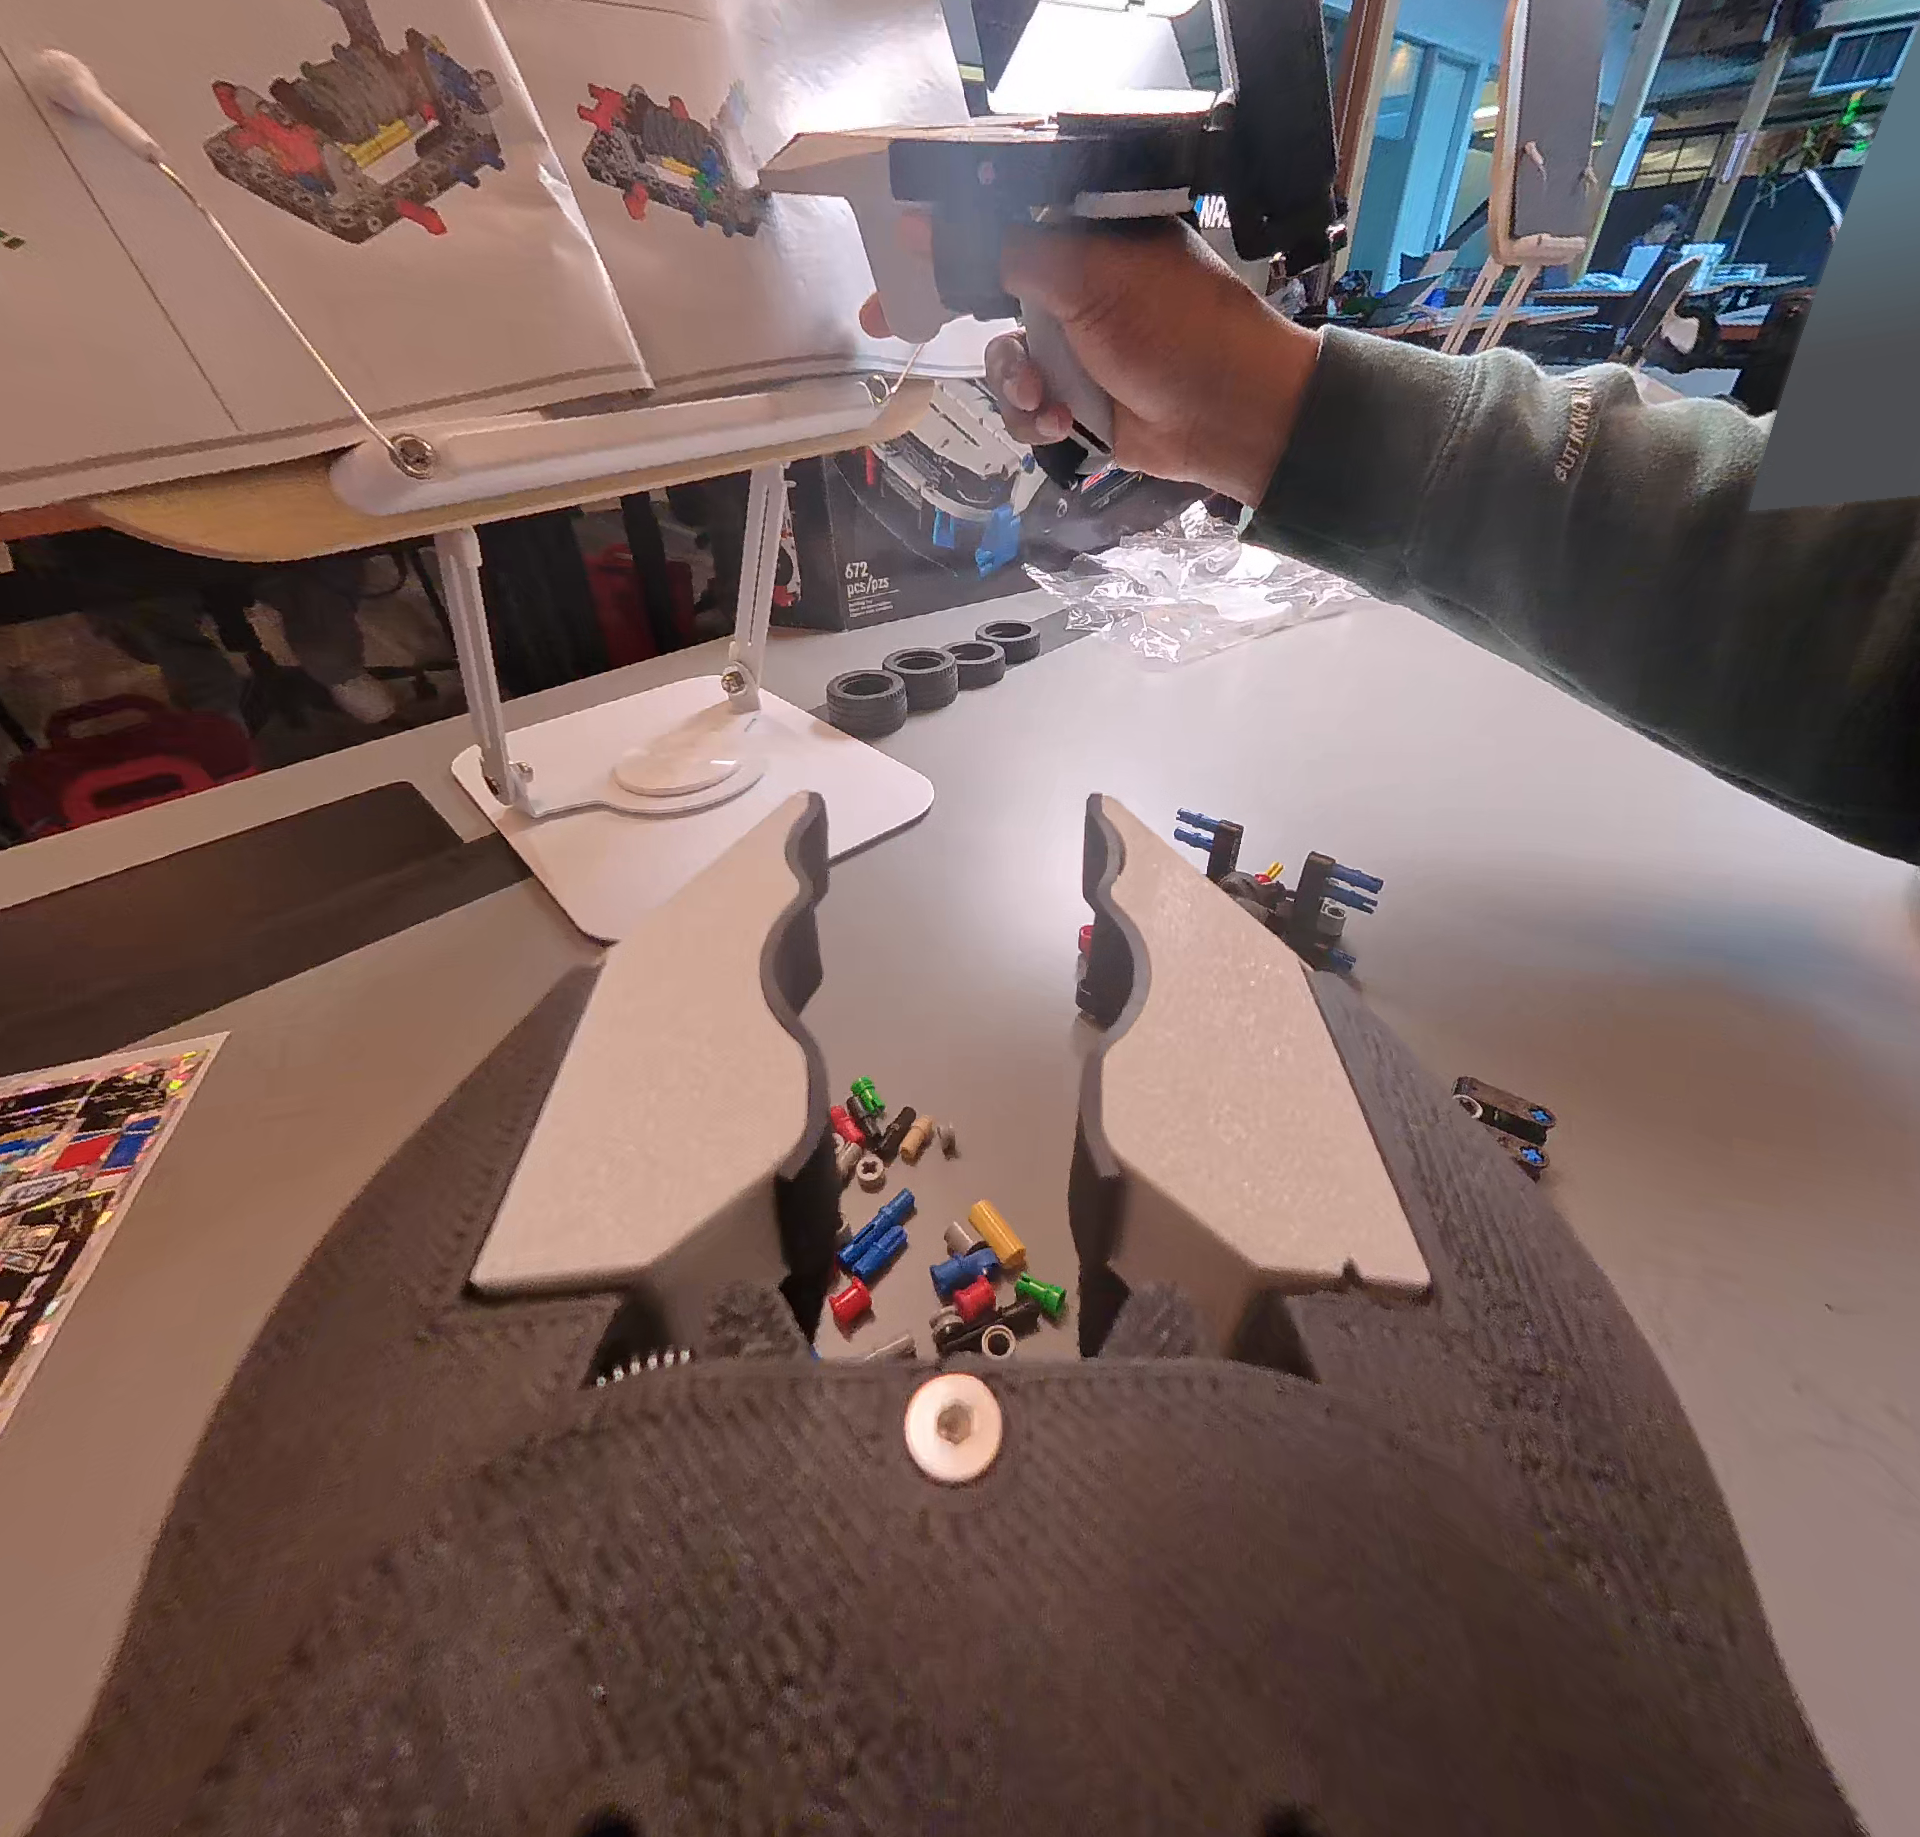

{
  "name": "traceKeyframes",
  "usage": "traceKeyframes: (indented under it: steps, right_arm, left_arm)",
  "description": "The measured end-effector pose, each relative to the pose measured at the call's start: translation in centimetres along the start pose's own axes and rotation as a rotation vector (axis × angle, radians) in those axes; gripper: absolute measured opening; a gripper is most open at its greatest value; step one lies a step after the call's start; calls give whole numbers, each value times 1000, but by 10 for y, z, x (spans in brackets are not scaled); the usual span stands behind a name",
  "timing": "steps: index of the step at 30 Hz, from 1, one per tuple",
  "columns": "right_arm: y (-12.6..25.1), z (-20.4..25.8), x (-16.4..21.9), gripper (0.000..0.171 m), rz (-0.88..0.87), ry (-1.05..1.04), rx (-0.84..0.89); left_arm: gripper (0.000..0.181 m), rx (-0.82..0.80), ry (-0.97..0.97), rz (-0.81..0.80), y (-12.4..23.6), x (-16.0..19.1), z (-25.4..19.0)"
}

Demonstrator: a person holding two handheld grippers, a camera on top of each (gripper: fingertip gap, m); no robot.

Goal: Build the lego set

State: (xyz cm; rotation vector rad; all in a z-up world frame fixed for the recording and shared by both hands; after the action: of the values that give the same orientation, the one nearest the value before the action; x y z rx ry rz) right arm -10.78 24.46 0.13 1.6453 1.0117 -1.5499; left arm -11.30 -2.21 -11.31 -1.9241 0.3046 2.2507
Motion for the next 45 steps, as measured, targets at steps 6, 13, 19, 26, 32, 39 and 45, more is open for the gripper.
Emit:
traceKeyframes:
  steps: [6,13,19,26,32,39,45]
  right_arm:
    - [-1,0,5,0,-3,20,5]
    - [-3,0,7,0,-8,66,22]
    - [-3,0,7,0,-7,63,23]
    - [17,17,15,7,89,67,-101]
    - [131,83,59,12,293,115,-443]
    - [263,166,158,30,671,79,-666]
    - [270,210,190,46,784,188,-717]
  left_arm:
    - [47,9,0,13,-2,3,-3]
    - [47,15,4,23,-2,5,-3]
    - [47,20,4,33,-3,8,-4]
    - [46,52,-15,51,-5,12,-12]
    - [34,114,-62,64,-4,12,-26]
    - [31,155,-136,107,-9,21,-42]
    - [30,203,-205,161,-14,33,-60]
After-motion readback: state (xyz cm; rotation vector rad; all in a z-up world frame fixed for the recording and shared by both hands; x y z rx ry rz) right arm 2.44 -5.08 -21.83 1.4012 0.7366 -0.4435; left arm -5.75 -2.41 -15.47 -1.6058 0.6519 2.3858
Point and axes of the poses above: each gripper's, where its closed fingertips meet, y back along the fingers, x out of its underside, z = x × y across the jaws, the point moved 1 cm from there along y, back along the fingers, and after that the axes turned 7 degrees about -y, right-handed, at the moved point
